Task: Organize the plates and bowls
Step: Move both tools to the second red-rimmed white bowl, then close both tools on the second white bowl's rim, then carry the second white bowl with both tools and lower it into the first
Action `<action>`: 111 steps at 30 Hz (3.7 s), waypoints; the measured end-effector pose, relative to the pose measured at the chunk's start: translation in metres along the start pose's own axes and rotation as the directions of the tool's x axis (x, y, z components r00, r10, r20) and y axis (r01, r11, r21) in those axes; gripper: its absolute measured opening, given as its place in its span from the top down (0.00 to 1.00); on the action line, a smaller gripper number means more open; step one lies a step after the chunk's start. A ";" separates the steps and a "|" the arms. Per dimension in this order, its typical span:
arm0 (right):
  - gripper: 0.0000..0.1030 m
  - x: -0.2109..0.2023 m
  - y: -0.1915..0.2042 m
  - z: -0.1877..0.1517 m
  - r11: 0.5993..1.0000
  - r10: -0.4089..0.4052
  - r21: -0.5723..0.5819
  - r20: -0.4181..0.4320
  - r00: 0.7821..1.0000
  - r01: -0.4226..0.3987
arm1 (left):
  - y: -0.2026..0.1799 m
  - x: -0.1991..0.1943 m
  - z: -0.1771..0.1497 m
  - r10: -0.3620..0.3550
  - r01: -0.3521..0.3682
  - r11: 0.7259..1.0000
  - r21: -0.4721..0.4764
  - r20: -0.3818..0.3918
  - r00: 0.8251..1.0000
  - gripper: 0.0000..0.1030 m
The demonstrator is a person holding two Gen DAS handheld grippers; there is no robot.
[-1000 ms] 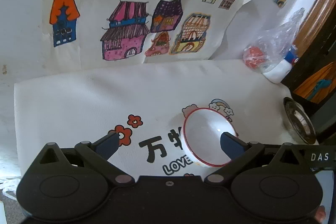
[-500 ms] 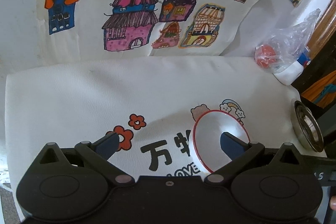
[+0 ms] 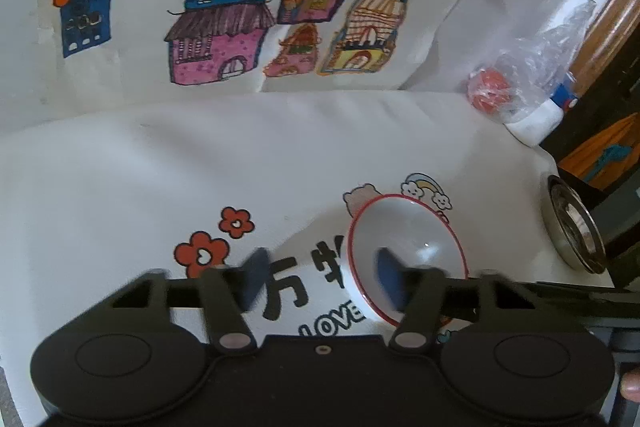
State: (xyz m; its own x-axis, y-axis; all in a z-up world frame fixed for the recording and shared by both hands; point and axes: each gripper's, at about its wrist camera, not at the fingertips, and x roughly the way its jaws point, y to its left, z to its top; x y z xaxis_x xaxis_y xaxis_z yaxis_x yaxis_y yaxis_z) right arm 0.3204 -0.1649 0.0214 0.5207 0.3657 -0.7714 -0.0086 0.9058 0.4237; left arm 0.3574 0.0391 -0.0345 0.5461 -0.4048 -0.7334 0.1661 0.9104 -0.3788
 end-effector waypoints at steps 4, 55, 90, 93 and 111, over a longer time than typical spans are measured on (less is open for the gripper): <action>0.64 0.002 -0.003 0.000 0.999 0.027 0.037 0.002 1.000 -0.027 | -0.002 0.000 -0.002 -0.028 0.028 1.000 0.004 -0.001 1.000 0.68; 0.83 -0.144 0.081 -0.132 0.998 0.047 -0.050 0.022 0.999 -0.046 | -0.036 -0.198 -0.126 -0.058 0.046 0.995 0.093 0.133 0.989 0.89; 0.79 -0.112 0.088 -0.167 0.989 -0.044 -0.148 -0.186 0.982 0.016 | -0.038 -0.174 -0.169 0.023 -0.019 0.980 0.197 -0.015 1.000 0.89; 0.78 -0.111 0.090 -0.167 0.987 -0.050 -0.158 -0.191 0.980 0.020 | -0.038 -0.174 -0.169 0.024 -0.021 0.980 0.199 -0.016 1.000 0.89; 0.76 -0.110 0.090 -0.165 0.988 -0.045 -0.156 -0.199 0.979 0.014 | -0.038 -0.176 -0.171 0.021 -0.017 0.979 0.203 -0.019 1.000 0.88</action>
State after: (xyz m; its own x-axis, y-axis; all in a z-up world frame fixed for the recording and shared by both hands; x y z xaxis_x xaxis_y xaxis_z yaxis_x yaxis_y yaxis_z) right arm 0.1212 -0.0876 0.0658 0.3404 0.3594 -0.8689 -0.1347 0.9332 0.3333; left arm 0.1145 0.0614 0.0117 0.5334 -0.3872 -0.7521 0.3205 0.9153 -0.2439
